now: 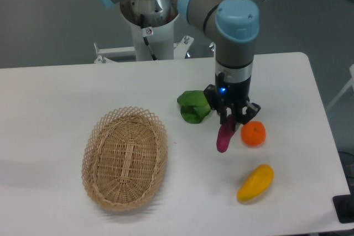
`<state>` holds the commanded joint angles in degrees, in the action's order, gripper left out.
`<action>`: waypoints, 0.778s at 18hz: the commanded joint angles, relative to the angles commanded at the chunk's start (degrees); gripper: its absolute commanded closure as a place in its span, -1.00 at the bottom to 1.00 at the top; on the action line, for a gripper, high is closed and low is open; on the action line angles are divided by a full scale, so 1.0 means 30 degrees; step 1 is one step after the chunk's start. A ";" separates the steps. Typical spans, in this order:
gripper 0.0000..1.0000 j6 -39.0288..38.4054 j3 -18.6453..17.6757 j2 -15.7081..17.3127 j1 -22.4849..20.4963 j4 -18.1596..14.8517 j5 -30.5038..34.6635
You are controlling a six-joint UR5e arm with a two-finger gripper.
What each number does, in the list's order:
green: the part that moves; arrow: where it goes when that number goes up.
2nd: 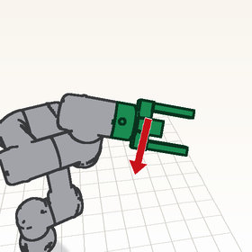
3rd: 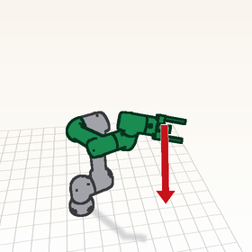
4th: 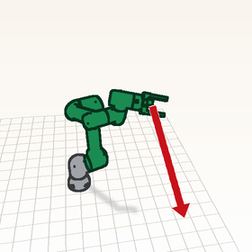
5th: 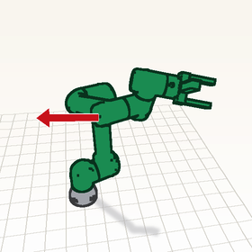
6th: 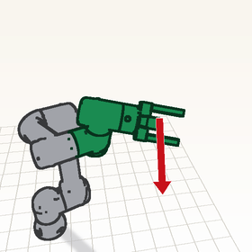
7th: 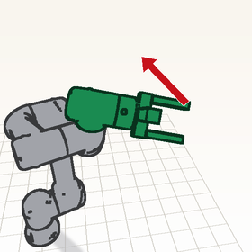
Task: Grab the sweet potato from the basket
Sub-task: 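Lift the sweet potato out of the basket toward the tangerine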
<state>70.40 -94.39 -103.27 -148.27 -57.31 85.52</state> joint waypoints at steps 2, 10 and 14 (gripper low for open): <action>0.39 0.0000 0.0029 0.0000 -0.0030 0.0029 0.0000; 0.38 0.0000 0.0029 0.0029 -0.0147 0.0088 0.0000; 0.38 0.0000 0.0029 0.0029 -0.0176 0.0088 0.0000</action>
<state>70.40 -94.31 -103.18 -148.80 -57.04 85.52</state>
